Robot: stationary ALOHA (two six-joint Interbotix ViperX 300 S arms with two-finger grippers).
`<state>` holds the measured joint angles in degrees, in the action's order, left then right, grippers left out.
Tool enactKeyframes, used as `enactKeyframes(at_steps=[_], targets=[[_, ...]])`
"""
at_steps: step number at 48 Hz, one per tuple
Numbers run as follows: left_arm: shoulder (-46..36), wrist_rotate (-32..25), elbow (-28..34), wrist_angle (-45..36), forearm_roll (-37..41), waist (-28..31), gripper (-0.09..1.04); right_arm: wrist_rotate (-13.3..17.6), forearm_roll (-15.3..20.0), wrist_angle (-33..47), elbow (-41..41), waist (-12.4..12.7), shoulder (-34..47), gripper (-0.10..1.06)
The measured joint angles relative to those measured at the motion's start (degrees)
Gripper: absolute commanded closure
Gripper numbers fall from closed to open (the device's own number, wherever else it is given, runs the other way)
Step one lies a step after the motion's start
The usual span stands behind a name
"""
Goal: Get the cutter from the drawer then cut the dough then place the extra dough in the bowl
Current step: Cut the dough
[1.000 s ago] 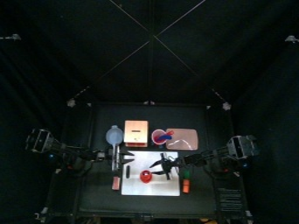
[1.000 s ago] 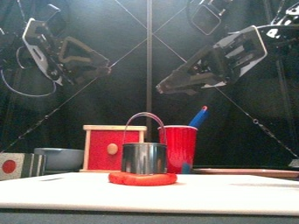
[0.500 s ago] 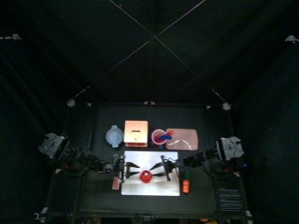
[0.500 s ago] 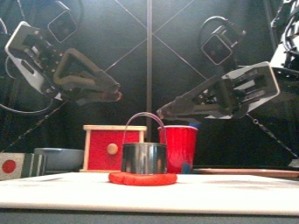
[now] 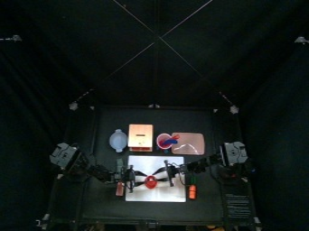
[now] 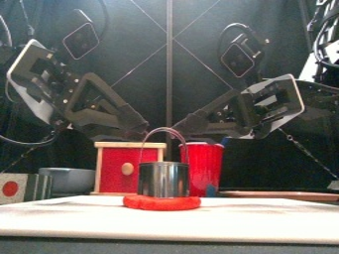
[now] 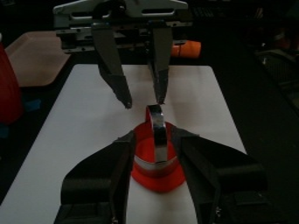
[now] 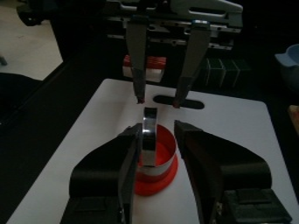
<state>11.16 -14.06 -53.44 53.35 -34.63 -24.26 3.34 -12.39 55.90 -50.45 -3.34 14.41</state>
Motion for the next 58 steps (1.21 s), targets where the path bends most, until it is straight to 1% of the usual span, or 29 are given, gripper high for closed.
enactKeyframes(at_steps=[16, 23, 30, 34, 38, 42, 49, 55, 58], targets=[[1.14, 0.00, 2.11, -2.46, -0.53, -0.97, 0.17, -0.09, -0.18, 0.09, 0.09, 0.18, 0.35, 0.22], [2.02, -0.09, 2.29, -2.46, -3.69, -1.41, 0.17, -0.09, -0.26, -0.70, 0.26, 0.18, 0.35, 0.22], [3.69, -2.02, 3.08, -2.46, -7.82, -1.93, 0.18, 0.00, -0.26, -2.64, 0.62, 0.00, 0.35, 0.22], [4.48, -4.22, 4.31, -2.46, -10.02, -2.29, 0.18, 0.00, -0.26, -3.69, 0.88, 0.00, 0.35, 0.22], [4.92, -6.06, 5.71, -2.46, -11.69, -2.55, 0.18, 0.26, -0.18, -4.92, 1.14, -0.35, 0.35, 0.22], [5.19, -7.21, 6.50, -2.55, -12.57, -2.81, 0.18, 0.62, 0.18, -6.50, 1.67, -1.49, 0.35, 0.22], [5.19, -8.00, 7.03, -3.60, -12.92, -2.90, 0.18, 0.79, 2.20, -8.88, 1.93, -2.81, 0.26, 0.22], [5.10, -7.91, 6.94, -5.10, -13.18, -2.99, 0.18, 0.53, 4.66, -10.11, 2.02, -3.34, -0.35, 0.22], [5.10, -8.00, 6.86, -5.36, -13.54, -2.99, 0.18, 0.26, 5.19, -10.81, 2.02, -3.43, -0.44, 0.22]])
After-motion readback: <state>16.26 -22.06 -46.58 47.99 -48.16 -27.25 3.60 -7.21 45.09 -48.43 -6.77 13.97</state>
